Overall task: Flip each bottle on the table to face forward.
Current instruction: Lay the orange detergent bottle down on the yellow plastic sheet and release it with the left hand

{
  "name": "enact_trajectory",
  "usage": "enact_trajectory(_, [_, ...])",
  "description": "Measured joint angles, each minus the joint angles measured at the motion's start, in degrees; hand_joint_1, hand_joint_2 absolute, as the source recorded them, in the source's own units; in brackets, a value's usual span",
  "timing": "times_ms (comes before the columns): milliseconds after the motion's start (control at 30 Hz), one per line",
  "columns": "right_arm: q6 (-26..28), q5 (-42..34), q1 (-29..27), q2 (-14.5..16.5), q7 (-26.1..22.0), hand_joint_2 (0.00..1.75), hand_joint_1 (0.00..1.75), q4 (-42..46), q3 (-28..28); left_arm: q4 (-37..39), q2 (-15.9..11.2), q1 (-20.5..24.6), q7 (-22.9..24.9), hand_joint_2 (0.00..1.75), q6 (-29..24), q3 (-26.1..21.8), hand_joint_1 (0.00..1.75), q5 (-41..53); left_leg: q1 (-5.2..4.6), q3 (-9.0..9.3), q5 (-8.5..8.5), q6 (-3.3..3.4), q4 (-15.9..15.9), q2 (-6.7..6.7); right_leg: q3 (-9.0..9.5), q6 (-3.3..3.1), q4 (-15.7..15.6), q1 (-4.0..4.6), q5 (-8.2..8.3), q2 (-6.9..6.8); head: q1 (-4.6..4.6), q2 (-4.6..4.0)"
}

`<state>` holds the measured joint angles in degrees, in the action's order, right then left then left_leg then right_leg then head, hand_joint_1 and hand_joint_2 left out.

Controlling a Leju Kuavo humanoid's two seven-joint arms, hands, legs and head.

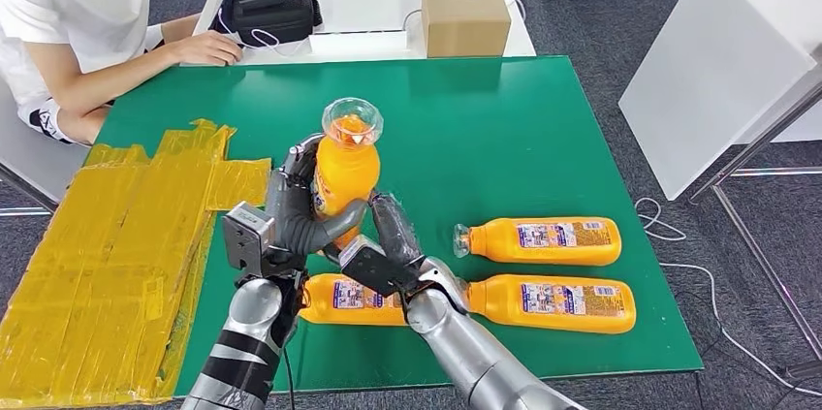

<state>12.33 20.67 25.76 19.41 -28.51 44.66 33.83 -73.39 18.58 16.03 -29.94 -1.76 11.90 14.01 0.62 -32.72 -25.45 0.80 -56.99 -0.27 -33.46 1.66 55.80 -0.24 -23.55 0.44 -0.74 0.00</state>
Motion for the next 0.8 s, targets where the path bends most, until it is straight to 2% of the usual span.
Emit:
enact_trajectory(33, [-0.22, 1.58, -0.91, -0.01, 0.05, 1.75, 0.0, 1.83, -0.7, -0.73, -0.19, 0.08, 0.18, 1.75, -0.81, -0.24, 1.75, 0.72, 0.0, 0.0, 0.0, 0.0, 0.0, -0.01, 0.0, 0.0, 0.0, 0.0, 0.0, -0.01, -0.01, 0.0])
enact_trajectory(167, [-2.01, 6.6, -5.18, -0.05, 1.26, 0.0, 0.0, 12.01, -4.0, -4.16, -0.81, 0.63, 0.93, 1.75, -7.16, -0.83, 1.75, 8.4, 0.0, -0.04, 0.0, 0.0, 0.0, -0.07, -0.01, 0.0, 0.0, 0.01, -0.01, -0.05, 0.02, 0.0])
enact_trajectory(333, [-2.19, 8.92, -9.76, 0.02, 1.74, 0.0, 0.0, 25.12, -5.88, -4.72, -1.91, 3.93, 4.11, 1.75, -19.95, -3.89, 1.75, 21.4, 0.0, -0.01, 0.0, 0.0, 0.01, -0.04, -0.01, 0.0, -0.01, 0.0, -0.01, -0.04, 0.0, 0.0])
enact_trajectory(467, [-2.01, 7.92, -12.43, -0.21, 2.35, 1.75, 0.0, 34.05, -6.45, -2.8, -4.12, 6.09, 7.55, 1.75, -28.21, -6.68, 1.75, 35.17, 0.01, 0.0, 0.01, -0.02, 0.01, -0.04, 0.0, -0.01, 0.0, 0.01, 0.0, -0.05, 0.01, 0.0])
enact_trajectory(533, [-1.69, 7.18, -13.59, -0.56, 2.5, 1.75, 0.0, 37.57, -6.61, -0.75, -5.82, 7.73, 10.54, 1.75, -33.4, -7.98, 1.75, 45.68, 0.01, 0.01, 0.02, -0.02, 0.01, 0.0, -0.01, -0.01, 0.01, 0.01, 0.0, -0.02, 0.0, 0.0])
enact_trajectory(600, [-1.42, 6.63, -14.38, -0.96, 2.57, 1.75, 0.0, 40.19, -6.73, 1.4, -7.44, 9.23, 12.17, 1.75, -36.47, -9.28, 1.75, 51.62, 0.01, 0.02, 0.02, -0.02, 0.01, 0.01, -0.01, -0.01, 0.01, 0.01, 0.0, 0.0, 0.0, 0.0])
enact_trajectory(800, [-1.01, 6.17, -15.28, -1.53, 2.71, 1.75, 0.0, 43.77, -6.93, 4.62, -9.58, 10.69, 13.43, 1.75, -37.72, -11.2, 1.75, 54.99, 0.0, 0.0, 0.02, -0.02, 0.01, 0.01, -0.01, 0.0, 0.01, 0.01, 0.0, -0.01, 0.01, 0.0])
